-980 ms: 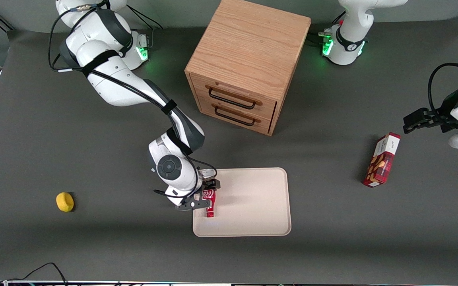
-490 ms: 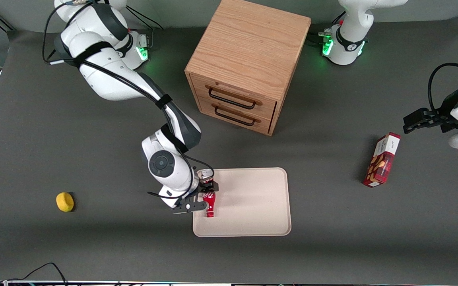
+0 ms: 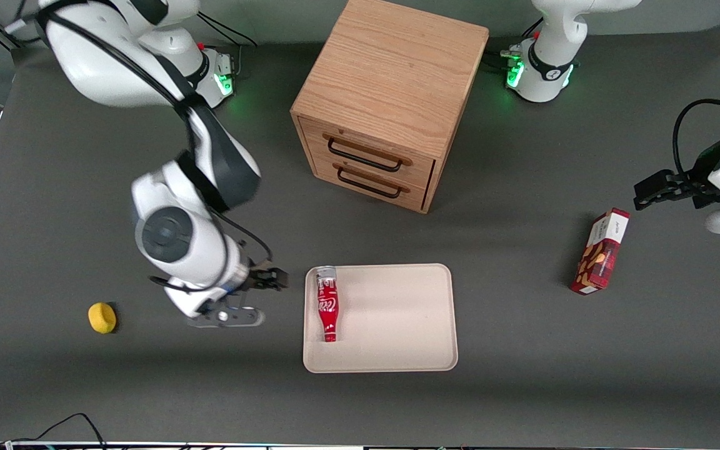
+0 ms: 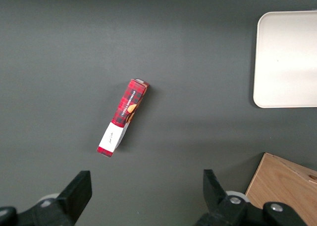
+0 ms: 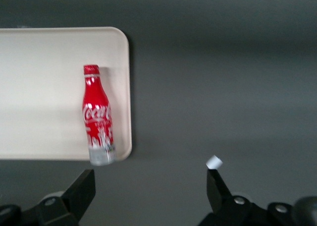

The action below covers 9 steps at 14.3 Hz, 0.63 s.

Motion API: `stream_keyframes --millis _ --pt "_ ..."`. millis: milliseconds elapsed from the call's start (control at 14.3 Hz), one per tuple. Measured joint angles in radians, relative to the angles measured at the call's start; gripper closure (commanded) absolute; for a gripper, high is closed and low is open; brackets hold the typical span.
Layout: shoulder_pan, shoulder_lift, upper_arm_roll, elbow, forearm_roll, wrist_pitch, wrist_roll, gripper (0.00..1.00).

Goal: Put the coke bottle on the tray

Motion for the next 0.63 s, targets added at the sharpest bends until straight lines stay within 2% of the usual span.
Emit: stream_keyframes --millis 420,630 --pt "-0.046 -0.306 -0.138 0.004 0.062 -0.427 -0.137 0.00" --pt "-0.044 -0.466 -0.200 -0.064 0.105 -0.506 -0.138 0.00"
